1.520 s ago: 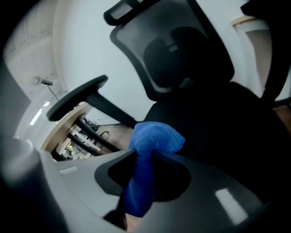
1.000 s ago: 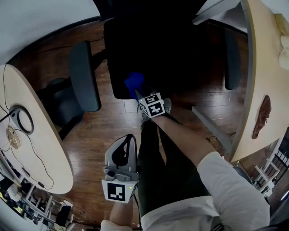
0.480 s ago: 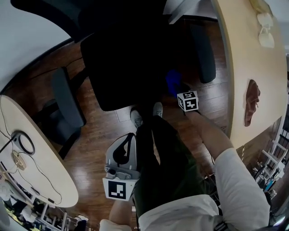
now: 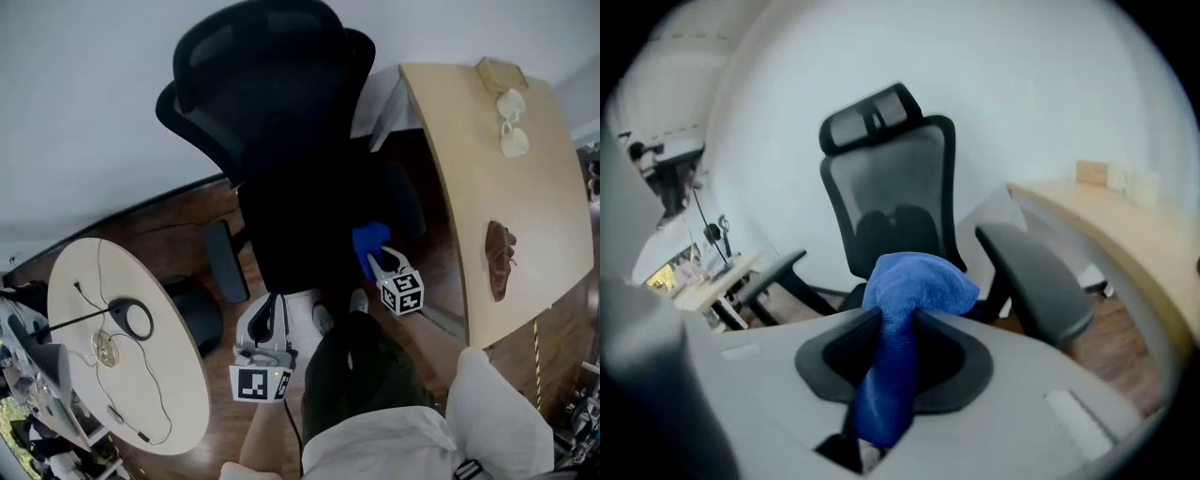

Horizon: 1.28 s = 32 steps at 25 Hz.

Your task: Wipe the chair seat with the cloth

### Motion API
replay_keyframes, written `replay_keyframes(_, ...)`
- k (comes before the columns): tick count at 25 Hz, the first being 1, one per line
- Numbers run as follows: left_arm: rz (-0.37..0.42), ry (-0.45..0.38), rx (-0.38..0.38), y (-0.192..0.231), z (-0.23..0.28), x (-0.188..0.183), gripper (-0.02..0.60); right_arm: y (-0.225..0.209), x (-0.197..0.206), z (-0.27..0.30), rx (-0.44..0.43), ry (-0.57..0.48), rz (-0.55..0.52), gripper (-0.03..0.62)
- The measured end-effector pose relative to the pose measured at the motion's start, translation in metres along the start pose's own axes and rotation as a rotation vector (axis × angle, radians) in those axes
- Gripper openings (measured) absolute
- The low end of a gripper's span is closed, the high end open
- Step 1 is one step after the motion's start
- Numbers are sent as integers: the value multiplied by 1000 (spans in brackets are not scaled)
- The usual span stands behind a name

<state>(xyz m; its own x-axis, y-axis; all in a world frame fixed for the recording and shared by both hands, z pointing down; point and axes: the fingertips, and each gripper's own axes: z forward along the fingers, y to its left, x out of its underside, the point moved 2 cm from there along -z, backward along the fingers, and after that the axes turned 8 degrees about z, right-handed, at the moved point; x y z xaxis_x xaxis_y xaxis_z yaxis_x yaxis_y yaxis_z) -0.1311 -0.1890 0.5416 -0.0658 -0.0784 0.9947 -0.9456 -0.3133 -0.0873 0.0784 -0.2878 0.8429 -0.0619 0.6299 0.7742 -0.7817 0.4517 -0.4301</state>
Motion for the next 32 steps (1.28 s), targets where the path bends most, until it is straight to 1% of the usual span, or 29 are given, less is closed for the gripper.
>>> replay_keyframes(2,29,-12,-7,-11,-29,-55,31,61,-50,-65,-74,-126,-45,94)
replay_keyframes(3,46,-31,-13,-20,-48,-80,31,93,-72,-101,-102,-180,-68,93)
replay_keyframes(5,96,-97,-29,-35,-85,-124,31,149,-121,-174,-149,-305,-121,94)
replay_keyframes(6,121,-133,-42,-39,-99,-145,31,172,-150,-206,-177,-395,-157,94)
replay_keyframes(8,146,-187,-73,-40,-125,-191,31,219,-204,-274,-236,-563,-218,94)
replay_keyframes(9,150,-209,-86,-41,-137,-215,31,241,-227,-310,-261,-625,-240,94)
replay_keyframes(11,165,-253,-95,-48,-155,-260,31,276,-265,-378,-282,-724,-286,94)
replay_keyframes(13,179,-279,-101,-58,-169,-297,31,300,-291,-435,-273,-809,-338,95)
replay_keyframes(16,205,-318,-106,-74,-191,-333,29,329,-306,-495,-267,-897,-406,95)
replay_keyframes(18,220,-337,-98,-81,-198,-342,28,340,-306,-515,-267,-925,-418,96)
replay_keyframes(20,227,-331,-89,-83,-201,-339,28,343,-302,-521,-261,-932,-412,95)
replay_keyframes(24,209,-307,-61,-82,-205,-324,29,342,-291,-519,-224,-911,-387,95)
replay_keyframes(26,205,-322,-52,-81,-212,-322,29,346,-284,-523,-216,-911,-383,95)
replay_keyframes(28,199,-345,-39,-87,-222,-324,34,354,-276,-534,-226,-913,-379,95)
replay_keyframes(29,197,-358,-33,-94,-229,-328,52,358,-272,-543,-233,-916,-382,95)
replay_keyframes(32,213,-386,-17,-122,-257,-337,67,366,-255,-575,-252,-928,-401,95)
